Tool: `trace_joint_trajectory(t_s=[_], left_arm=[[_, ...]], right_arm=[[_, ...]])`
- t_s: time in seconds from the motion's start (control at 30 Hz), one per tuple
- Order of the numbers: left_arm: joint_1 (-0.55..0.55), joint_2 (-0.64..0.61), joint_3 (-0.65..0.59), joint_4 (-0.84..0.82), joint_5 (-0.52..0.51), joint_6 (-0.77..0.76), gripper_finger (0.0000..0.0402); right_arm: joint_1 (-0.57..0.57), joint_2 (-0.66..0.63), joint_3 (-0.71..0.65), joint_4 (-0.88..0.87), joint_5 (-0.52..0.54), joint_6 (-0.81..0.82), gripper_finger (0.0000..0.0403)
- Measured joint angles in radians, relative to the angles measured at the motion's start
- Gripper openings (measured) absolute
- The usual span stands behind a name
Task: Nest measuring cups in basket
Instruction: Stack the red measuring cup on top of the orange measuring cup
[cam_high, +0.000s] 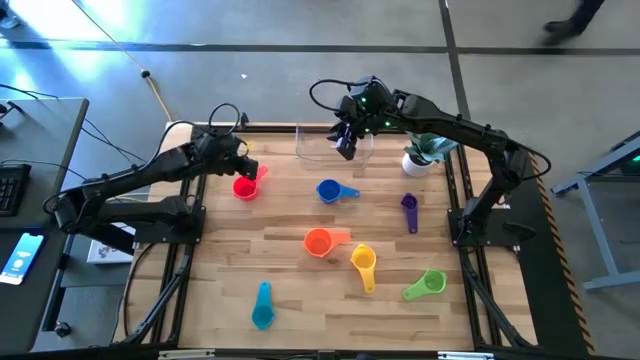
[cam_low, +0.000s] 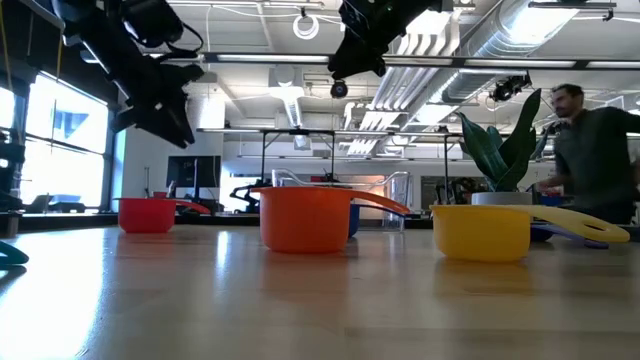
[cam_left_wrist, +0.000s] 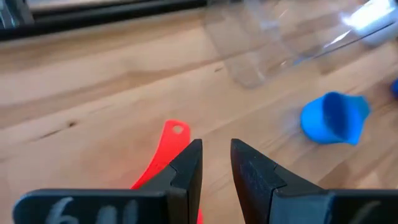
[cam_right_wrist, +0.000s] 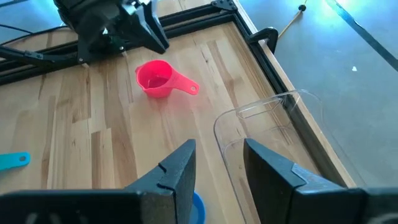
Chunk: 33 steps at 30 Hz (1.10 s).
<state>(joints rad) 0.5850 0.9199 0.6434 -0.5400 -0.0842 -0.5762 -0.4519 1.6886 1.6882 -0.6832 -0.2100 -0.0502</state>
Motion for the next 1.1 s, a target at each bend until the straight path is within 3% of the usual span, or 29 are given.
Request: trace_joint_trajectory(t_s=[0.43,1.1], left_arm=[[0.056,0.144,0.0,-0.101,0.022,0.031,0.0076],[0.09,0.224,0.0,-0.217,-0.007,0.117,0.0076]], right_arm=[[0.0,0.0,0.0,0.0,0.0,0.024,0.0126],[0.0,0.0,-0.001,-0.001,0.002,0.024,0.0126]])
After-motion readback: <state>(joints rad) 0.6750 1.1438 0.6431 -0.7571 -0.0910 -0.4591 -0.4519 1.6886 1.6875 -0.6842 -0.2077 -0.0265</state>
